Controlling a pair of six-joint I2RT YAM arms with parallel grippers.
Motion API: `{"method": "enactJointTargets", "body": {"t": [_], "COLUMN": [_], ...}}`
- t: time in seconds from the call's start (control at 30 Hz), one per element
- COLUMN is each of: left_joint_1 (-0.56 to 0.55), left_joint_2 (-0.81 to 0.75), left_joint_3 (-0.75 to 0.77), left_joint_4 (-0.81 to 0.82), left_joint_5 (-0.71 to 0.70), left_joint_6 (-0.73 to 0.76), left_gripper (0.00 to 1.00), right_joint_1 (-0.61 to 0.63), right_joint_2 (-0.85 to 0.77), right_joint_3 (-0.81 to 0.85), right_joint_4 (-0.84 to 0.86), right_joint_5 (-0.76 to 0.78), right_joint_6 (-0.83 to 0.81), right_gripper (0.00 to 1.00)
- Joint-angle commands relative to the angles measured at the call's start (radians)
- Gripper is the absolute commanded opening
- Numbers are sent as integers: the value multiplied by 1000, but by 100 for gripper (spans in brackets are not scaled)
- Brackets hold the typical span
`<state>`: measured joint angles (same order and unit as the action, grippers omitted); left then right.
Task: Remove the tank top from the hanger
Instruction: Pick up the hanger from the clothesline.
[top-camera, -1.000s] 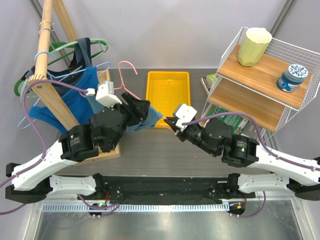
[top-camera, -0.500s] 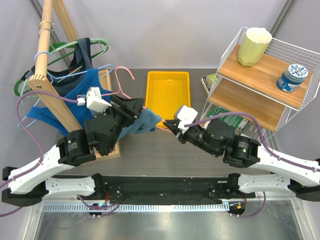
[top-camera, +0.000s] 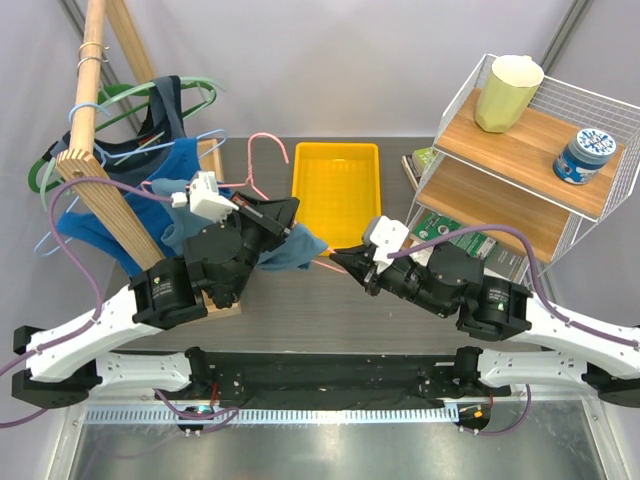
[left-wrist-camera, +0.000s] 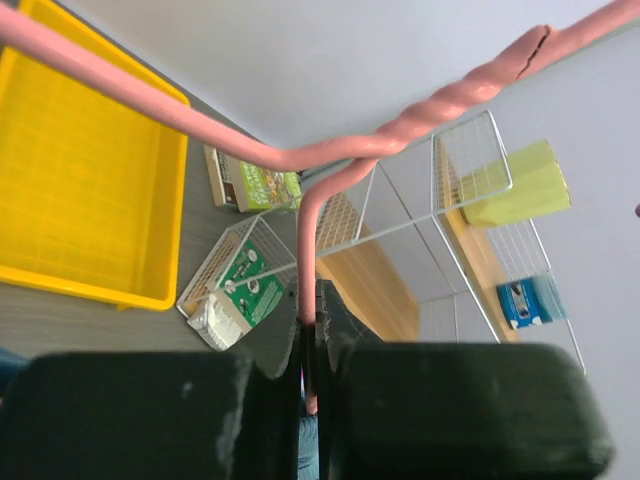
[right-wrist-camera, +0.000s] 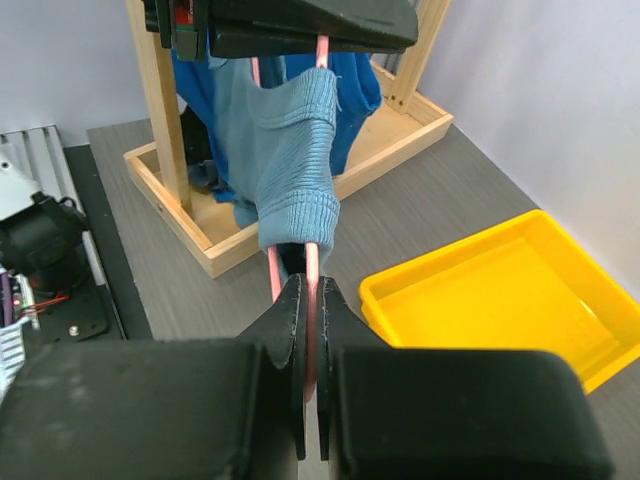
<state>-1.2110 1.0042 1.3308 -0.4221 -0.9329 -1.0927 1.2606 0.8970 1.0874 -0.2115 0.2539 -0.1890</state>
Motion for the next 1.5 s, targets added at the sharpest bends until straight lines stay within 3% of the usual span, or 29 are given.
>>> {"method": "enactJointTargets", "body": {"t": [0.0, 0.17, 0.37, 0.53, 0.93, 1.1, 1.47], "left_joint_1": [-1, -1, -1, -1, -1, -1, -1], "left_joint_2": [-19, -38, -90, -168, -260, -260, -276], "left_joint_3": [8, 25, 41, -11, -48, -62, -96], "left_joint_4": [40, 14, -20, 12, -4, 3, 25], "left_joint_5": [0, 112, 235, 359, 445, 465, 477], "left_joint_6": [34, 74, 83, 80, 48, 39, 20], "left_gripper": [0, 0, 0, 0, 0, 0, 0], "right_joint_1": [-1, -1, 0, -1, -1, -3, -1], "right_joint_2": [-58, -111, -231, -187, 11, 89, 92], "right_joint_3": [-9, 17, 3, -3, 20, 32, 3], "right_joint_4": [31, -80, -156, -180, 75, 153, 287], "right_joint_5": [-41, -51, -48, -60, -352, -403, -397], "right_joint_6": [74, 158, 223, 194, 85, 86, 77], "right_gripper": [1, 35, 50, 60, 65, 66, 60]}}
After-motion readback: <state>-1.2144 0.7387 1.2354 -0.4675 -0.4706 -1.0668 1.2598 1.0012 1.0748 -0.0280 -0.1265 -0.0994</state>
